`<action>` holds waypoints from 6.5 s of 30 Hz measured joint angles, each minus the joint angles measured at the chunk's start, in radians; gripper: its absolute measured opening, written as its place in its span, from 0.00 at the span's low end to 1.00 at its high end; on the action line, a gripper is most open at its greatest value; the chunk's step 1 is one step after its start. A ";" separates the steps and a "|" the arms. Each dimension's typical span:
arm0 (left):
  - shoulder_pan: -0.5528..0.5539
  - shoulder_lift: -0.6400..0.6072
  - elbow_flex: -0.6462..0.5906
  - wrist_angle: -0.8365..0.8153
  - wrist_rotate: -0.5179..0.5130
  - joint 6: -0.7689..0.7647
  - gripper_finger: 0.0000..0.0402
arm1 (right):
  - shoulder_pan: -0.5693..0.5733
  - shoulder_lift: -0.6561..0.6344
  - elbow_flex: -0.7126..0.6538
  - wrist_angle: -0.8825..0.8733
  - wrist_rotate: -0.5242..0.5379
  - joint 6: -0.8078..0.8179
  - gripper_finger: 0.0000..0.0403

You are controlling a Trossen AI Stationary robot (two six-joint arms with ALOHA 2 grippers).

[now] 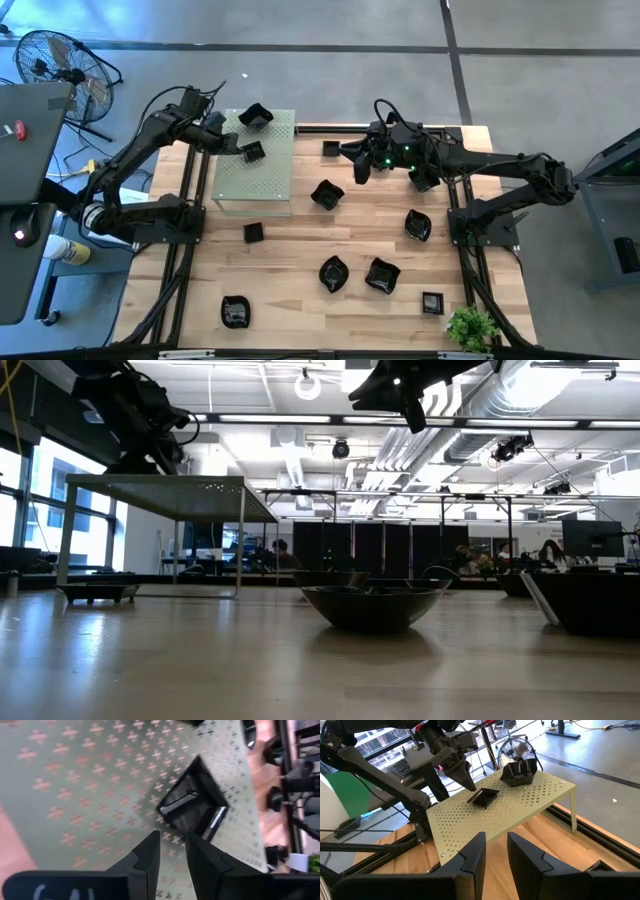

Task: Pick & Place Mini shaped plates
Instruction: Put the leaf-shaped plate on the shelf

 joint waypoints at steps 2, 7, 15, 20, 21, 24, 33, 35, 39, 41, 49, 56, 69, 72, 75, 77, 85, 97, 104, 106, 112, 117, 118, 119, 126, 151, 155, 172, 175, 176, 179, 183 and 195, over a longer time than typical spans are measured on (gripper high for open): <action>0.000 0.000 0.000 -0.008 -0.037 0.000 0.22 | 0.000 0.000 0.000 0.000 0.000 -0.001 0.18; 0.000 -0.006 0.000 -0.017 -0.038 0.025 0.13 | 0.000 0.000 0.000 0.000 0.000 -0.002 0.18; -0.011 -0.142 0.000 -0.005 -0.049 0.050 0.02 | 0.000 0.000 0.000 -0.030 -0.006 -0.017 0.18; -0.144 -0.270 0.000 -0.002 -0.107 0.041 0.00 | 0.000 0.000 0.000 -0.081 -0.007 -0.039 0.12; -0.185 -0.289 0.000 0.004 -0.125 0.033 0.00 | 0.000 0.000 0.000 -0.083 -0.007 -0.050 0.11; -0.331 -0.323 0.002 0.031 -0.209 -0.020 0.00 | 0.000 0.000 0.000 -0.083 -0.028 -0.101 0.05; -0.798 -0.280 0.002 0.160 -0.499 -0.089 0.00 | 0.000 0.000 0.000 -0.083 -0.146 -0.200 0.01; -0.872 -0.264 0.002 0.205 -0.546 -0.089 0.00 | 0.004 0.000 0.000 -0.098 -0.174 -0.200 0.01; -0.968 -0.231 0.002 0.272 -0.592 -0.085 0.00 | 0.027 0.000 0.000 -0.173 -0.164 -0.201 0.01; -0.999 -0.215 0.002 0.292 -0.596 -0.089 0.00 | 0.041 0.000 0.000 -0.217 -0.164 -0.199 0.02; -1.069 -0.172 0.002 0.322 -0.599 -0.089 0.00 | 0.137 0.008 -0.004 -0.393 -0.169 -0.126 0.03; -1.075 -0.140 0.002 0.322 -0.599 -0.088 0.00 | 0.228 0.033 -0.188 -0.250 -0.246 0.095 0.11; -1.073 -0.080 0.000 0.383 -0.636 -0.032 0.00 | 0.350 0.224 -0.310 0.040 -0.284 0.429 0.27; -1.074 -0.072 0.000 0.382 -0.636 -0.068 0.00 | 0.379 0.313 -0.292 0.057 -0.285 0.472 0.27; -1.074 -0.063 0.001 0.395 -0.603 -0.065 0.00 | 0.402 0.379 -0.267 0.079 -0.295 0.487 0.27; -1.074 -0.064 -0.001 0.403 -0.586 -0.063 0.00 | 0.412 0.412 -0.252 0.111 -0.292 0.491 0.27; -1.073 -0.065 0.000 0.404 -0.582 -0.063 0.00 | 0.426 0.503 -0.214 0.144 -0.257 0.515 0.24; -1.073 -0.065 0.000 0.404 -0.560 -0.066 0.00 | 0.425 0.510 -0.213 0.191 -0.263 0.534 0.08; -1.073 -0.065 0.000 0.404 -0.558 -0.085 0.00 | 0.431 0.510 -0.215 0.187 -0.288 0.498 0.20; -1.073 -0.065 0.000 0.404 -0.558 -0.089 0.00 | 0.432 0.510 -0.215 0.187 -0.283 0.480 0.21; -1.073 -0.065 0.000 0.405 -0.567 -0.086 0.00 | 0.432 0.527 -0.216 0.187 -0.283 0.486 0.13; -1.073 -0.065 0.000 0.406 -0.569 -0.097 0.00 | 0.432 0.524 -0.216 0.192 -0.265 0.523 0.01; -1.073 -0.065 0.000 0.408 -0.569 -0.102 0.00 | 0.432 0.520 -0.216 0.191 -0.261 0.531 0.01; -1.073 -0.065 0.000 0.408 -0.569 -0.113 0.00 | 0.432 0.517 -0.216 0.198 -0.257 0.538 0.02; -1.073 -0.065 0.000 0.403 -0.535 -0.227 0.00 | 0.432 0.426 -0.216 0.196 -0.162 0.566 0.01; -1.216 0.004 0.002 0.578 -0.784 -0.369 0.22 | 0.432 0.198 0.145 -0.155 0.573 0.142 0.00; -1.224 0.010 0.002 0.666 -0.811 -0.378 0.22 | 0.434 0.198 0.168 -0.171 0.639 0.079 0.01; -1.224 0.067 0.001 0.776 -0.824 -0.404 0.22 | 0.431 0.200 0.172 -0.155 0.649 0.035 0.01; -1.224 0.083 0.002 0.784 -0.836 -0.414 0.22 | 0.431 0.200 0.172 -0.154 0.648 0.035 0.01; -1.224 0.085 0.001 0.772 -0.850 -0.425 0.22 | 0.431 0.200 0.172 -0.154 0.645 0.035 0.01; -1.224 0.084 0.015 0.761 -0.871 -0.430 0.20 | 0.431 0.200 0.172 -0.149 0.643 0.035 0.01; -1.224 0.084 0.041 0.739 -0.878 -0.410 0.09 | 0.431 0.200 0.172 -0.144 0.631 0.035 0.01; -1.222 0.084 0.174 0.524 -0.935 -0.371 0.01 | 0.432 0.200 0.172 -0.140 0.613 0.058 0.19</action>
